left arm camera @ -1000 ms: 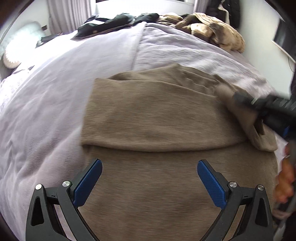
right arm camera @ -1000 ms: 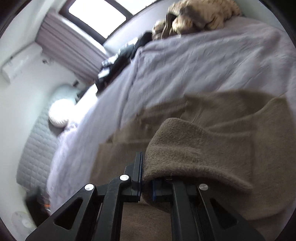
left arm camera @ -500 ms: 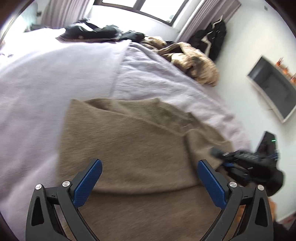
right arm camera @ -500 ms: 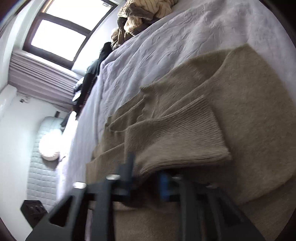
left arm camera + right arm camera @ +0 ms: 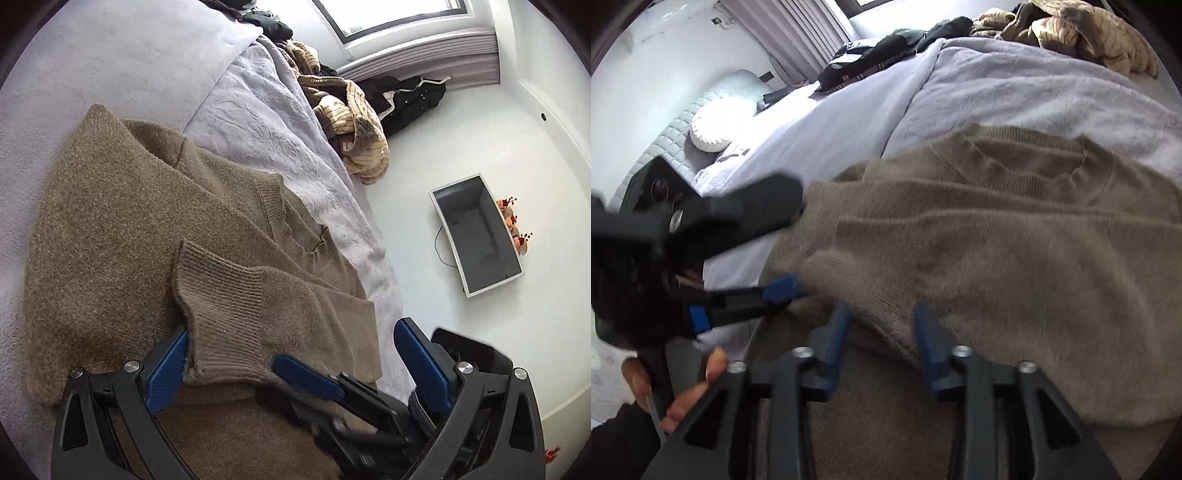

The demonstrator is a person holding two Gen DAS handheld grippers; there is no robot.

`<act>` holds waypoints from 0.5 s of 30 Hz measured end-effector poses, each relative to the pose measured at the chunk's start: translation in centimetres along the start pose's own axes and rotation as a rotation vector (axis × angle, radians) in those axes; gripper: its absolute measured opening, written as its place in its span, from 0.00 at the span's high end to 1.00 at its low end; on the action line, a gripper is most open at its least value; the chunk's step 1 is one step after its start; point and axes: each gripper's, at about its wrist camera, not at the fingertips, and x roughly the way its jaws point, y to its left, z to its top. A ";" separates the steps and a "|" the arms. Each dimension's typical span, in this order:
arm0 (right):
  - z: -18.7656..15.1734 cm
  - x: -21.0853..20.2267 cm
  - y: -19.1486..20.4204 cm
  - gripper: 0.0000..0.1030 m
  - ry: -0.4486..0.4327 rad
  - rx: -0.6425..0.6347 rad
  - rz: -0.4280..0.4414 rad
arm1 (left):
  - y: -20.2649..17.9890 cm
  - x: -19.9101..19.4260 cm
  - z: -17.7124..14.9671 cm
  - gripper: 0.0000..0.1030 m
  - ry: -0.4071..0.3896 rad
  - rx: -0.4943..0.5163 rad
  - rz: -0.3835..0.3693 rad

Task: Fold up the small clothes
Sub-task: 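Grasp the ribbed sleeve cuff with the left tool and lay it on the fold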

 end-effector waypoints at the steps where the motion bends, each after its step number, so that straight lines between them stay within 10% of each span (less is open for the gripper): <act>1: -0.3 -0.6 -0.4 0.50 -0.003 0.011 0.009 | 0.0 0.0 0.0 0.00 0.004 0.006 0.009; 6: -2.6 -5.0 -5.3 0.50 -0.025 0.159 0.026 | -0.9 1.0 -0.2 0.07 0.017 0.048 0.099; 10: -5.9 -9.7 -11.9 0.50 -0.084 0.385 0.039 | -0.7 1.8 -0.4 0.65 0.060 0.075 0.198; 15: -8.9 -13.9 -19.9 0.46 -0.202 0.705 0.039 | -0.3 2.0 -0.9 0.65 0.060 0.098 0.242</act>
